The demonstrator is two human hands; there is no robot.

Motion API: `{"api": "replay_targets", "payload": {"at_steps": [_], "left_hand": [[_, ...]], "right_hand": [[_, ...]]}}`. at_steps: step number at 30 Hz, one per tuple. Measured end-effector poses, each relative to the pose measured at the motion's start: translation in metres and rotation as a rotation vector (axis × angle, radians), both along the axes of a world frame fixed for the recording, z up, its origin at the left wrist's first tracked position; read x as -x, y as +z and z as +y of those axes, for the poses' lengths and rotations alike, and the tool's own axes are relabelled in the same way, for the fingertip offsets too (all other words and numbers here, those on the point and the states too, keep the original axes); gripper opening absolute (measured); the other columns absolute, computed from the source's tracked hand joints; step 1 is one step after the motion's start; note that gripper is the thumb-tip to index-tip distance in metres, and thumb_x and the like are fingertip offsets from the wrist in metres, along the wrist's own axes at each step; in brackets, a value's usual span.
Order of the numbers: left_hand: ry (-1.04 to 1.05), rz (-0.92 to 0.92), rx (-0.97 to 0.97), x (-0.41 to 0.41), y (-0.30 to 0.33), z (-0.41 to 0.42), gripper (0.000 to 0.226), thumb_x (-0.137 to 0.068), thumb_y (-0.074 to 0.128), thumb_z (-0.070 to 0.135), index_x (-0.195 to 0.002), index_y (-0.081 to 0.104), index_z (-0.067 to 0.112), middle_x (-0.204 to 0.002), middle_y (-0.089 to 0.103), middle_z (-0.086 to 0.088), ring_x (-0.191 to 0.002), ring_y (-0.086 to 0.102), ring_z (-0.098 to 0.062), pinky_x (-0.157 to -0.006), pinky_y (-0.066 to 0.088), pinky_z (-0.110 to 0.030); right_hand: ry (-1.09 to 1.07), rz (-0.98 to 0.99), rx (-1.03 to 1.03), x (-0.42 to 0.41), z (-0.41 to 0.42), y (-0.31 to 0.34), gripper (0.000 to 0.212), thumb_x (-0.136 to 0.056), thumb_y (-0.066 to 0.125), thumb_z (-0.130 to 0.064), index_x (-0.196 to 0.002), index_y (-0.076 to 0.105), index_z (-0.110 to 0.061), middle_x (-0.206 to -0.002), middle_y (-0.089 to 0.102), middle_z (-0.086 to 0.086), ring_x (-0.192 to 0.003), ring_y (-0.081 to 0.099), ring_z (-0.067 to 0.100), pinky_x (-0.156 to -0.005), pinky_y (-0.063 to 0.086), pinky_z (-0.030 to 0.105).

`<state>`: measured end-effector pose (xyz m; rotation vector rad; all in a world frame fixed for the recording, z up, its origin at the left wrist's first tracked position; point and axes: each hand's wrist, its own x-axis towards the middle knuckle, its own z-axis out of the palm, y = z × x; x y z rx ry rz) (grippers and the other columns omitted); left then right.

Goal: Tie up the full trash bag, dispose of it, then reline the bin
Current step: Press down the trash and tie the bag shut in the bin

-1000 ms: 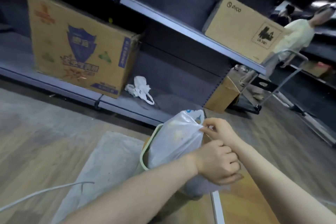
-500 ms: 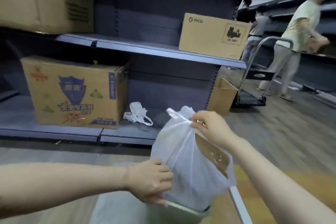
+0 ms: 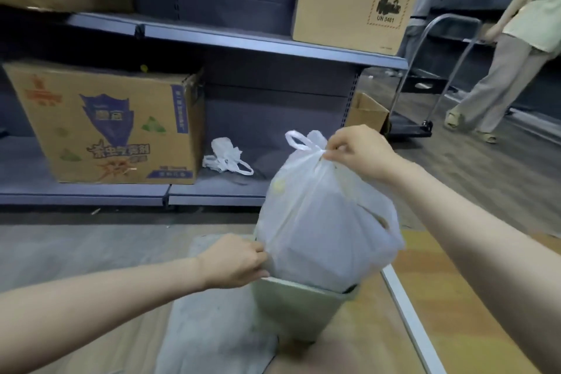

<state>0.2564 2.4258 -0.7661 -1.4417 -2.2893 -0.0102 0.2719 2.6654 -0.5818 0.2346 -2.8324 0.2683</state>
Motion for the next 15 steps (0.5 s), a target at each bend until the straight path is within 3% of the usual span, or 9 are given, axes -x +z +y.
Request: {"api": "replay_targets", "payload": {"at_steps": [3,5,7,9,10,12,15], "left_hand": [[-0.023,0.052,-0.199,0.001,0.034,0.003,0.04,-0.084,0.046,0.045,-0.054,0.053,0.019,-0.054,0.052,0.006,-0.039,0.052,-0.016,-0.033,0.024,-0.016],[-0.032,0.083,-0.368,0.004,0.061,0.014,0.039,-0.09,0.048,0.042,-0.06,0.052,0.016,-0.056,0.05,0.003,-0.044,0.051,-0.019,-0.036,0.028,-0.021],[-0.037,0.081,-0.516,0.013,0.089,0.029,0.024,-0.09,0.05,0.034,-0.079,0.053,0.013,-0.069,0.055,-0.003,-0.058,0.053,-0.023,-0.043,0.041,-0.03],[0.017,0.067,-0.577,0.024,0.116,0.045,0.025,-0.089,0.048,0.027,-0.104,0.054,0.008,-0.097,0.061,-0.009,-0.082,0.057,-0.027,-0.064,0.051,-0.038],[0.037,0.055,-0.553,0.029,0.127,0.054,0.035,-0.09,0.045,0.026,-0.117,0.051,0.006,-0.113,0.06,-0.011,-0.098,0.056,-0.029,-0.079,0.05,-0.041],[0.071,0.04,-0.406,0.041,0.145,0.067,0.043,-0.094,0.042,0.022,-0.133,0.045,0.006,-0.135,0.051,-0.011,-0.122,0.046,-0.029,-0.104,0.036,-0.047],[0.059,0.109,-0.119,0.056,0.154,0.078,0.034,-0.098,0.041,0.018,-0.13,0.05,0.011,-0.125,0.053,-0.006,-0.122,0.043,-0.026,-0.112,0.015,-0.058]], "right_hand": [[0.052,0.119,0.246,-0.004,0.01,0.008,0.021,-0.092,0.058,-0.03,-0.072,0.058,-0.024,-0.067,0.054,-0.012,-0.067,0.047,0.009,-0.066,0.038,0.032],[0.041,0.089,0.22,-0.008,0.008,-0.003,0.02,-0.092,0.057,-0.031,-0.073,0.057,-0.026,-0.069,0.054,-0.013,-0.071,0.048,0.01,-0.066,0.038,0.031],[0.024,0.064,0.121,-0.007,0.008,-0.011,0.019,-0.092,0.056,-0.033,-0.08,0.064,-0.022,-0.079,0.057,-0.009,-0.078,0.05,0.012,-0.066,0.038,0.029],[0.025,0.062,0.1,-0.005,0.009,-0.009,0.021,-0.092,0.056,-0.035,-0.088,0.068,-0.018,-0.083,0.058,-0.008,-0.08,0.05,0.012,-0.065,0.035,0.028],[0.031,0.068,0.099,-0.005,0.009,-0.009,0.021,-0.092,0.056,-0.035,-0.089,0.069,-0.017,-0.084,0.058,-0.008,-0.08,0.05,0.012,-0.066,0.036,0.029],[0.045,0.076,0.091,-0.006,0.009,-0.01,0.023,-0.092,0.056,-0.035,-0.091,0.069,-0.016,-0.086,0.061,-0.005,-0.082,0.052,0.014,-0.069,0.042,0.032],[0.043,0.096,0.078,-0.005,0.014,-0.008,0.023,-0.092,0.057,-0.035,-0.092,0.07,-0.016,-0.087,0.064,-0.001,-0.08,0.053,0.015,-0.07,0.043,0.034]]}}
